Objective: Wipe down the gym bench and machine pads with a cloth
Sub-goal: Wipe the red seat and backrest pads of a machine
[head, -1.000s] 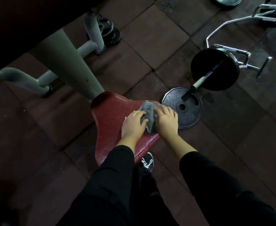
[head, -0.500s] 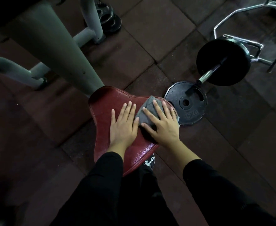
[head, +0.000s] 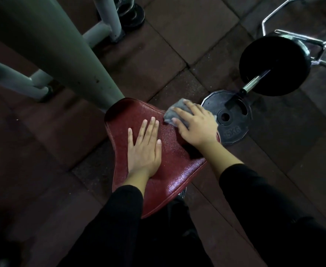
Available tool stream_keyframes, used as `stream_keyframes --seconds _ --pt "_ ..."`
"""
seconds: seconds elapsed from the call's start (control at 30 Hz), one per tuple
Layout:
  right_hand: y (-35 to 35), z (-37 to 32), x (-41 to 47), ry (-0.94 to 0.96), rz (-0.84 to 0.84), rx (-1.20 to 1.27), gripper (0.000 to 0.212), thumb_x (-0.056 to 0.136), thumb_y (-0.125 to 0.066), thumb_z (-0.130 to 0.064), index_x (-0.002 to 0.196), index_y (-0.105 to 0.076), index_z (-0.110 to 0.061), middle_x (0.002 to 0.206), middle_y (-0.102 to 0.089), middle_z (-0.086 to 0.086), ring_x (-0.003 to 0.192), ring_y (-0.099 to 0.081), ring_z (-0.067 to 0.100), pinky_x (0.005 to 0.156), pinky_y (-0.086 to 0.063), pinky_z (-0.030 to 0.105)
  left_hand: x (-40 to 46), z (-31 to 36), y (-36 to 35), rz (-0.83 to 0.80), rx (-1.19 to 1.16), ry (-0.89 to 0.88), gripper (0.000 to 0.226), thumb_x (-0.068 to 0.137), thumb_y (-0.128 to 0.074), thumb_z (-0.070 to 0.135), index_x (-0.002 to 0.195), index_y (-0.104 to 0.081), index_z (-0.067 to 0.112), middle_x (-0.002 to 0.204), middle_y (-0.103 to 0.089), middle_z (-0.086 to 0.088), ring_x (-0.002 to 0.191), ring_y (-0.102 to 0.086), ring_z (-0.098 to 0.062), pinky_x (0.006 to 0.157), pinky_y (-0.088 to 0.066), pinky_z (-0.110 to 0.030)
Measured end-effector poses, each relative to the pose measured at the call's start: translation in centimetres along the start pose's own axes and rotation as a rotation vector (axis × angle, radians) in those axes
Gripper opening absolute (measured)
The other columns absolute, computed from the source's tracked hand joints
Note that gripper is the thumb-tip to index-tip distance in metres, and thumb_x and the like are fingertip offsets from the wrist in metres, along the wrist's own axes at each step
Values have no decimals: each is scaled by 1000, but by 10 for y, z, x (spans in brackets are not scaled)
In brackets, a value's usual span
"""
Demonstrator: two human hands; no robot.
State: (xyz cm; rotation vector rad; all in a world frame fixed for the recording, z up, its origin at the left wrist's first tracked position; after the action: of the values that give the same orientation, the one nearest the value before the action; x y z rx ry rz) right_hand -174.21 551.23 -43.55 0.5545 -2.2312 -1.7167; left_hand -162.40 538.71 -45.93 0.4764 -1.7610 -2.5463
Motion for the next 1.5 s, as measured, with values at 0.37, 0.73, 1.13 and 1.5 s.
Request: stream_keyframes --seconds 0.37,0.73,1.13,1.5 --pt "4 -15 -125 -260 173 28 39 95 -48 -42 132 -56 -35 150 -41 4 137 -36 37 111 -28 50 0 0 0 41 -9 -3 57 98 -22 34 153 -19 21 160 -12 10 148 -6 -9 119 1 -48" --pt "7 27 -35 -208 69 -14 40 95 -44 -45 131 -57 -35 142 -51 5 119 -54 35 91 -47 46 0 -1 1 24 7 0 56 99 -18 36 153 -11 24 160 -5 14 147 2 -5 119 8 -45" --pt "-9 -41 -61 -105 47 -23 43 92 -46 -42 134 -53 -38 149 -42 3 136 -39 35 111 -27 51 0 -1 2 64 -4 -13 57 97 -23 32 153 -22 20 159 -14 11 147 -9 -8 118 2 -45" --pt "10 34 -126 -363 135 66 46 90 -45 -27 136 -53 -25 149 -40 13 128 -41 42 102 -41 51 -1 0 2 56 -36 -7 55 99 -23 33 153 -19 22 160 -14 11 148 -8 -8 120 1 -48"
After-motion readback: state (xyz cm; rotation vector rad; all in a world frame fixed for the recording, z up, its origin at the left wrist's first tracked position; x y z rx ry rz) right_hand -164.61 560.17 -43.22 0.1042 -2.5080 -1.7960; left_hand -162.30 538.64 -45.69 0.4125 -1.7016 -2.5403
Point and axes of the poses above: each hand's wrist, its own x-axis towards the middle knuckle, its own y-axis out of the back of the hand, z = x × y, the point moved 10 cm from there along x, towards the middle knuckle
